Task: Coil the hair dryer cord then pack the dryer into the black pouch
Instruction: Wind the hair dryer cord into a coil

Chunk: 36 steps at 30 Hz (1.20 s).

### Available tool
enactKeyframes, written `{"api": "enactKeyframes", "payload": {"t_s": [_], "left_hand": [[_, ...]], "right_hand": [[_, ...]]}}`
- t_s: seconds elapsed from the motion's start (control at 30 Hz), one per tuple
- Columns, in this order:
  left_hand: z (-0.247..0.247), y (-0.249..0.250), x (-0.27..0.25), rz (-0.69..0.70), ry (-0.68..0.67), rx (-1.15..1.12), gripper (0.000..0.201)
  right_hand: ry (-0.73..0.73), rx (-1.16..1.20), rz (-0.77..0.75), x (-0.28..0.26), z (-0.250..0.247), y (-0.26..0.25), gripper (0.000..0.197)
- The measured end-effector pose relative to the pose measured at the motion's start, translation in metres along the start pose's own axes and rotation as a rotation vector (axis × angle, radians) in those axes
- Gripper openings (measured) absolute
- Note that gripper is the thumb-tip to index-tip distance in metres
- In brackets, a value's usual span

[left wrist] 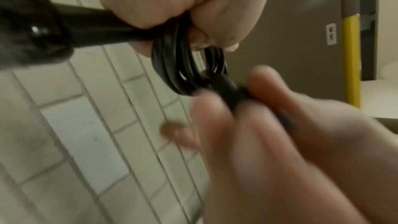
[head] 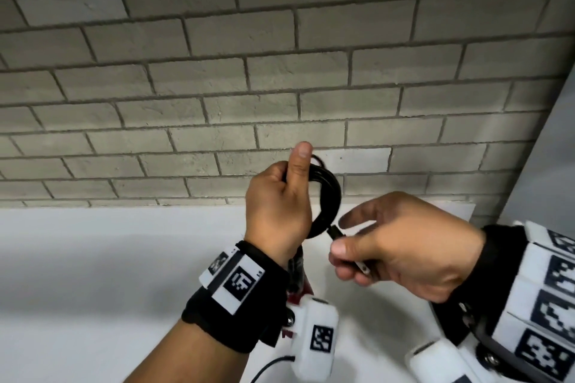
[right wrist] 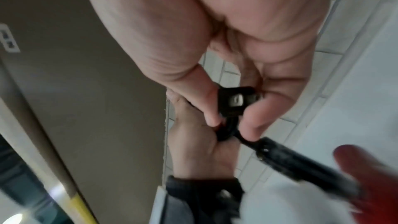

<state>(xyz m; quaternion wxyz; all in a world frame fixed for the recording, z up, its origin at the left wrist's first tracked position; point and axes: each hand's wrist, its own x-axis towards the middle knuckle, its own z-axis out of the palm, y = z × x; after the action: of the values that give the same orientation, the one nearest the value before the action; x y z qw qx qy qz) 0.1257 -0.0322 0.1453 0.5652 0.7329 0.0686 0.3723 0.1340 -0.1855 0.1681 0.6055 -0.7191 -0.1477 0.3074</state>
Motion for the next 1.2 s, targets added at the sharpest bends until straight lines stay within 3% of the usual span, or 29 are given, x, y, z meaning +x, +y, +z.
{"api": "enactKeyframes", "payload": {"t_s": [0.13,0.27,0.37,0.43,0.53,0.67,0.73,0.77,0.93,1.07,1.2], "left_hand": [[-0.010,-0.010,0.010,-0.028,0.019,0.016,0.071],[-0.017,-0.011,0.009,-0.085,-0.057,-0.042,0.071],[-0.015,-0.003,0.003,-0.187,-0.151,-0.223,0.058],[-0.009,0.006,0.000,-0.256,-0.208,-0.348,0.052],[0.000,0.014,-0.003,-0.307,-0.253,-0.430,0.051],[0.008,0.016,-0.004,-0.339,-0.200,-0.447,0.053],[0.009,0.015,-0.001,-0.328,-0.162,-0.423,0.055],[0.009,0.015,0.001,-0.322,-0.139,-0.406,0.056],[0.010,0.013,0.005,-0.284,-0.069,-0.348,0.056],[0.016,0.012,0.000,-0.278,-0.048,-0.302,0.058],[0.018,0.013,-0.001,-0.281,-0.032,-0.289,0.057]], "right_hand": [[-0.071,-0.071,-0.052,-0.010,-0.006,0.004,0.023],[-0.059,-0.234,-0.196,-0.023,-0.029,-0.003,0.010],[0.080,-0.661,-0.344,-0.021,-0.054,-0.004,0.020],[0.254,-0.859,-0.427,-0.009,-0.057,-0.003,0.022],[0.448,-0.946,-0.565,0.018,-0.049,0.008,0.030],[0.424,-0.814,-0.503,0.030,-0.023,0.014,0.035],[0.358,-0.691,-0.466,0.033,-0.011,0.020,0.020],[0.330,-0.580,-0.463,0.033,-0.006,0.022,0.016],[0.261,0.056,-0.495,0.032,0.006,0.021,0.029],[0.421,0.177,-0.529,0.034,0.013,0.020,0.013],[0.438,0.287,-0.532,0.039,0.016,0.019,0.019]]}}
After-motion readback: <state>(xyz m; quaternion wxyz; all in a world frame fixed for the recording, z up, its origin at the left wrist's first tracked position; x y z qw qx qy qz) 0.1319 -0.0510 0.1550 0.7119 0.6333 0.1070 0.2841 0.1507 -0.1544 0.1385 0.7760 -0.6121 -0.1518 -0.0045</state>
